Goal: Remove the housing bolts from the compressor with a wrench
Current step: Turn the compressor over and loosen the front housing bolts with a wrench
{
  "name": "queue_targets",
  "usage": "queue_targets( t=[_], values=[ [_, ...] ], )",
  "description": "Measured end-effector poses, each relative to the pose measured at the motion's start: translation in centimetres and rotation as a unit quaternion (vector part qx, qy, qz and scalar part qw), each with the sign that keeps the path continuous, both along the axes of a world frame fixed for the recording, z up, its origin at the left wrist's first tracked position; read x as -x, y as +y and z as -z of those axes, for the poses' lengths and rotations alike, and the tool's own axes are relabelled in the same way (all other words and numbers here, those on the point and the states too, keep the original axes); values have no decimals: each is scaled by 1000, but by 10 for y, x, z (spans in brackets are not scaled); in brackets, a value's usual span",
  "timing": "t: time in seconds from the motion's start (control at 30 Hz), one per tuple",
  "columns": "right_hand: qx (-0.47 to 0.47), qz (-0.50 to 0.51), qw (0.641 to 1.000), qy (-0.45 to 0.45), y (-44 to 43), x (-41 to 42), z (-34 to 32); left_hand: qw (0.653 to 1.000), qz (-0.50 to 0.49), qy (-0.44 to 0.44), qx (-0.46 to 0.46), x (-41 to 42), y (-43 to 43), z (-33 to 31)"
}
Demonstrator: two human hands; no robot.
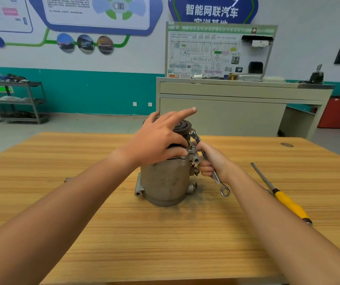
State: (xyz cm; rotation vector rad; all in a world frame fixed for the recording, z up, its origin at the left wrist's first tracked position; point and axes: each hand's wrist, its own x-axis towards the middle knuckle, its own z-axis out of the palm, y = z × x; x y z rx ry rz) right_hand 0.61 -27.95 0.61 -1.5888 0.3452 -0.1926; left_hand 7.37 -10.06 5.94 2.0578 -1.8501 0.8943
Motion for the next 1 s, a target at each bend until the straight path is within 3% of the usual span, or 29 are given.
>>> queue_targets(
  t=[0.17, 0.37, 0.5, 0.57, 0.67, 0.73, 0.8, 0.9, 1.0],
  values=[
    [112, 27, 993, 26, 2, 27, -6, 996, 0, 50, 68, 10, 8, 16],
    [58, 62, 996, -1, 17, 48, 4, 990, -35, 45, 131, 18, 6, 30],
    [21, 115, 993, -9, 26, 63, 14, 989, -10, -48, 140, 28, 6, 20],
    [45, 139, 989, -16, 30, 71, 14, 976, 3, -49, 213, 30, 9, 5],
    [165, 157, 973, -42, 39, 81, 8, 923, 1, 71, 378, 21, 17, -7],
    [282, 147, 945, -75, 48, 87, -1, 894, -22, 174, 413, 16, 22, 7],
    [420, 111, 897, -88, 56, 92, -12, 884, -63, 255, 386, 14, 23, 36],
    [603, 92, 792, -37, 65, 93, -26, 857, -95, 346, 370, 12, 22, 79],
    [714, 98, 692, 38, 73, 90, -42, 842, -97, 375, 376, 10, 20, 103]
  ],
)
